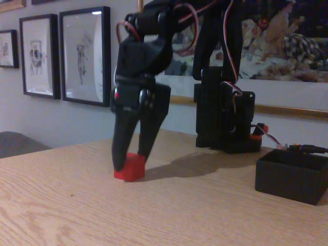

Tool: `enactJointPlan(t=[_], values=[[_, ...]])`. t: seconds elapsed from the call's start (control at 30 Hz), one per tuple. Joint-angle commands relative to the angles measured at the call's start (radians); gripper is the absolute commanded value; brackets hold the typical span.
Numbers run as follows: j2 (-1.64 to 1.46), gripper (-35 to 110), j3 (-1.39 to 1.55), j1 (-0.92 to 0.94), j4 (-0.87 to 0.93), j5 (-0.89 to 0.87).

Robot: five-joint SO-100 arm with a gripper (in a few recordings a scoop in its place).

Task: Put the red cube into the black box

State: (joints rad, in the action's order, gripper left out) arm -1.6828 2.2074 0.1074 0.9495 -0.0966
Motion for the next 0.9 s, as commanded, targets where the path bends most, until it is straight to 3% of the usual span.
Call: enactJointPlan(t=[0.0,0.4,0.63,0.8,0.87], values=[[0.014,20,-0.028,0.006,0.005,-0.018],[0.005,4,-0.041,0.029,0.035,-0.008],[-0.302,3,-0.061,0.12,0.262,0.012],[-0.489,2,-0.114,0.291,0.469,0.049],[-0.555,1,-0.107,0.376,0.472,0.061]])
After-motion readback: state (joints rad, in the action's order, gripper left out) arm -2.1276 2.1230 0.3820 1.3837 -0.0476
